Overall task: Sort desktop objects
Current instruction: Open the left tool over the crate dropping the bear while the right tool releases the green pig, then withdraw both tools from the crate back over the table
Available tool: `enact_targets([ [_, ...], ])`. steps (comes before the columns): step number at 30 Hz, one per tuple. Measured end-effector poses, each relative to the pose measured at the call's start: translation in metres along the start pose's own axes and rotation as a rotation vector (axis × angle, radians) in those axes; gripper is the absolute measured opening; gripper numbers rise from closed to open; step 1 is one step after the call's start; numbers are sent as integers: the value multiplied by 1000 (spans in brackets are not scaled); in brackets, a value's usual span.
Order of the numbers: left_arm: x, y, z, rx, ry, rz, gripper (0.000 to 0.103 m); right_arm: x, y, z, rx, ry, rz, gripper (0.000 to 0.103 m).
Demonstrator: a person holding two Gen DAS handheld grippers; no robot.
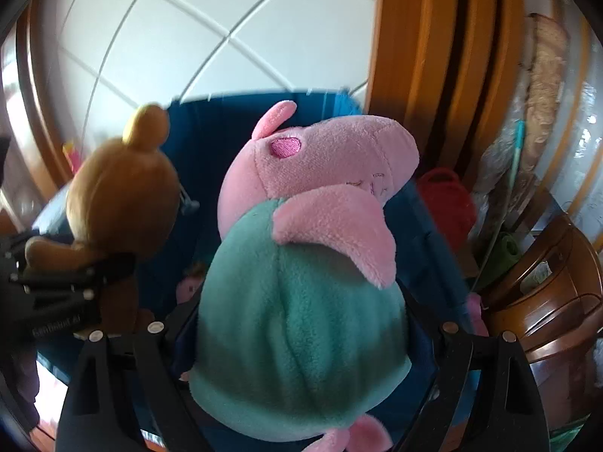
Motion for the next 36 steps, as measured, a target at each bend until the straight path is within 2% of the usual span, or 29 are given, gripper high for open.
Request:
enact_targets([
  [2, -7, -1, 5, -4, 31, 5, 66, -8, 5, 8, 16, 35, 6, 87],
  [5, -7, -1, -2, 2, 35, 2, 66, -14, 7, 10, 1, 57, -19, 87],
  [9, -7, -2, -12, 10, 40, -4, 66, -18, 5, -5, -3, 48, -8, 87],
  [12, -9, 0, -34, 10, 26, -38, 67, -21, 0, -32, -12, 39, -11, 87],
  [15, -12, -2, -46, -6, 5, -54, 75, -33, -3, -52, -5, 65, -9, 88],
  [16, -9, -4, -49, -13, -13, -66, 85, -36, -3, -57, -3, 63, -13, 91],
  [17, -6, -6, -51, -21, -30, -77, 88, -38, -3, -61, -2, 61, -17, 92],
  [21, -3, -10, -63, -24, -50, -84, 90, -35, -4, -73, -6, 16, 14, 96],
  [23, -2, -9, -62, -22, -53, -87, 90, -29, -7, -77, -8, -10, 23, 101],
  [28, -3, -2, -57, -1, -45, -69, 90, -17, -10, -77, 23, -39, 53, 101],
  [36, 15, -7, -40, -9, -75, -55, 90, 1, -13, -59, 28, -51, 54, 101],
])
Point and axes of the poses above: each gripper's, at about its wrist camera, not at the fingertips, and x roughly against the way its jaws point, y to its left, z to its underside, the point moved 3 cm from there along -x, roughly the way its jaws point, and after that the axes turned 1 degree about -y, right-handed, at the moved point
